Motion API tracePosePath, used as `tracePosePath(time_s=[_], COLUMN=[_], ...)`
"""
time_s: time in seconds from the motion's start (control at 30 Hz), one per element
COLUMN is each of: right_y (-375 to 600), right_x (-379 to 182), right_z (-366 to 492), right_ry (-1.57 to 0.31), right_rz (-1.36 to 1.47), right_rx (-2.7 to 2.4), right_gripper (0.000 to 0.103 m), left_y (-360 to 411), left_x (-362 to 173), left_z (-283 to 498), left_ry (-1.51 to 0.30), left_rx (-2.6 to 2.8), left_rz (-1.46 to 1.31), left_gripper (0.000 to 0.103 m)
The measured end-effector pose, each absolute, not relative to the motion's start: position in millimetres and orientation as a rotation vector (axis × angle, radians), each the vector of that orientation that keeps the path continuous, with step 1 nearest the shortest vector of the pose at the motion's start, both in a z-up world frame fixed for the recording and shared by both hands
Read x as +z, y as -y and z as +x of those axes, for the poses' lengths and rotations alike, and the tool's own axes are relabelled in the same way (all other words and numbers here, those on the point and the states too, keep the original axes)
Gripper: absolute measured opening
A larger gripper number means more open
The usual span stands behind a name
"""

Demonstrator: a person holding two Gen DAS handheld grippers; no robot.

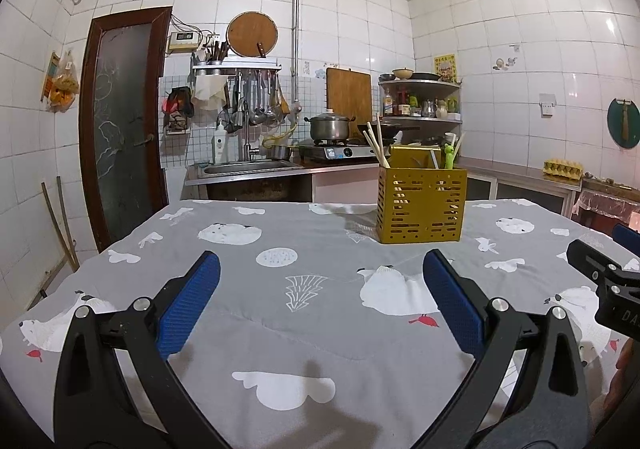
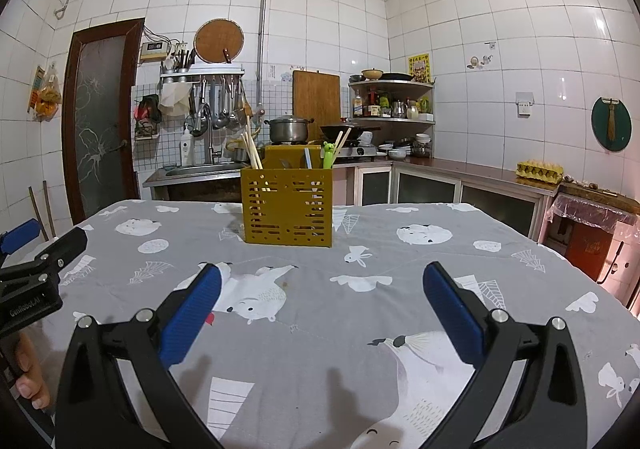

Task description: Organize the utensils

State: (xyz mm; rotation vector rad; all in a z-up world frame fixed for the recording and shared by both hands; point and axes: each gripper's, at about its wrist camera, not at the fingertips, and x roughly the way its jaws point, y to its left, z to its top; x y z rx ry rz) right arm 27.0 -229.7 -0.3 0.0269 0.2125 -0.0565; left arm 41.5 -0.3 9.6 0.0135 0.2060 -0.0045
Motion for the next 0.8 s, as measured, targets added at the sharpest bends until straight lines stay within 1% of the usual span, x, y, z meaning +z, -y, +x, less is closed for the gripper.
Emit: tracePosePath(time_s=[0.8], right_y=[230.9], right_x=[-0.8], right_z=[26.9], right_ry=[-0.212], right_rz=[0.026], right_rx=[-0.057], right_gripper=[0.099], left_y=[0.8], left_x=[10.0], left_z=[41.4], left_ry=[-0.201], left_rx=[-0.005], left_rz=[0.021], left_gripper=[0.098])
